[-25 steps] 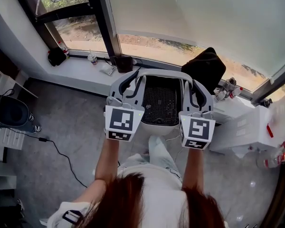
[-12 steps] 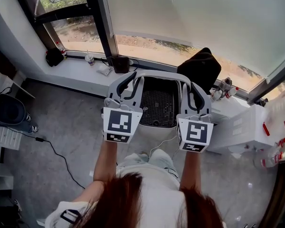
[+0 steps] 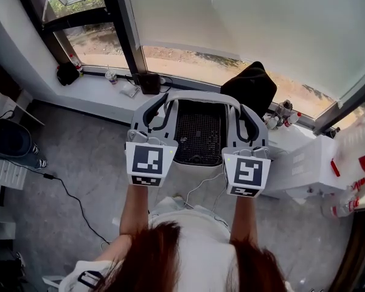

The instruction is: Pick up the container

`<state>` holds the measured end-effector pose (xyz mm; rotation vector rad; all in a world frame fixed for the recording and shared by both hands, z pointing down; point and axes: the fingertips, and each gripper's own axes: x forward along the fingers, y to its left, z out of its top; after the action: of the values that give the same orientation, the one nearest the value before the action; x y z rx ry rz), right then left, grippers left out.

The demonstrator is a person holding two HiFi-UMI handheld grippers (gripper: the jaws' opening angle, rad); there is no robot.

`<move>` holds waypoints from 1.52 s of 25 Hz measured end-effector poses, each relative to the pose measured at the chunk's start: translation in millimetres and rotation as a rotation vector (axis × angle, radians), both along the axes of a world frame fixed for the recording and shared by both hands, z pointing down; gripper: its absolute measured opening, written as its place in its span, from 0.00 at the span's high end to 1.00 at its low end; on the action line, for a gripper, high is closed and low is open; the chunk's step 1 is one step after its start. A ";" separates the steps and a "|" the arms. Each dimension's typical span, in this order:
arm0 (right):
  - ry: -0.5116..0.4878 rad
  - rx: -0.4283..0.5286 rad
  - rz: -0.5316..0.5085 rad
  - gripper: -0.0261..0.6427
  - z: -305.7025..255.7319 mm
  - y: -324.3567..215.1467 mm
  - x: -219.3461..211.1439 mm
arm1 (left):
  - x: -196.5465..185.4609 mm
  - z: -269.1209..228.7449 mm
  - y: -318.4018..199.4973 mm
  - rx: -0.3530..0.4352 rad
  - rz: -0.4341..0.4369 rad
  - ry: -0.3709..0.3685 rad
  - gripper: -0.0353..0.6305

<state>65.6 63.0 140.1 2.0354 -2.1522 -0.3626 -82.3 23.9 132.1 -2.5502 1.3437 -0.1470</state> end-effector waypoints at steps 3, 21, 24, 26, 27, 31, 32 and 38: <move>0.002 0.004 -0.010 0.88 -4.3 5.3 8.7 | 7.3 -3.4 6.8 -0.001 -0.013 0.002 0.84; 0.008 0.034 -0.085 0.88 -18.9 52.3 41.8 | 42.0 -17.3 56.1 0.002 -0.068 0.020 0.84; 0.009 0.035 -0.089 0.88 -18.9 58.4 46.1 | 46.2 -16.8 62.7 0.000 -0.066 0.022 0.84; 0.007 0.036 -0.087 0.88 -19.2 60.6 50.4 | 50.4 -17.1 64.6 -0.002 -0.064 0.022 0.84; 0.006 0.037 -0.084 0.88 -19.5 61.6 52.6 | 52.7 -17.6 65.3 -0.002 -0.062 0.022 0.84; 0.007 0.043 -0.077 0.88 -21.6 65.6 58.5 | 58.9 -20.8 68.3 0.010 -0.055 0.020 0.84; 0.008 0.045 -0.075 0.88 -22.6 65.3 60.4 | 60.8 -22.1 68.0 0.012 -0.053 0.019 0.84; 0.013 0.061 -0.055 0.88 -24.6 64.7 74.2 | 75.0 -22.9 66.5 0.019 -0.037 0.021 0.84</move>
<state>139.8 127.7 115.5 2.0025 -2.2186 -0.4528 -7.3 90.4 109.2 -2.5191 1.3933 -0.1137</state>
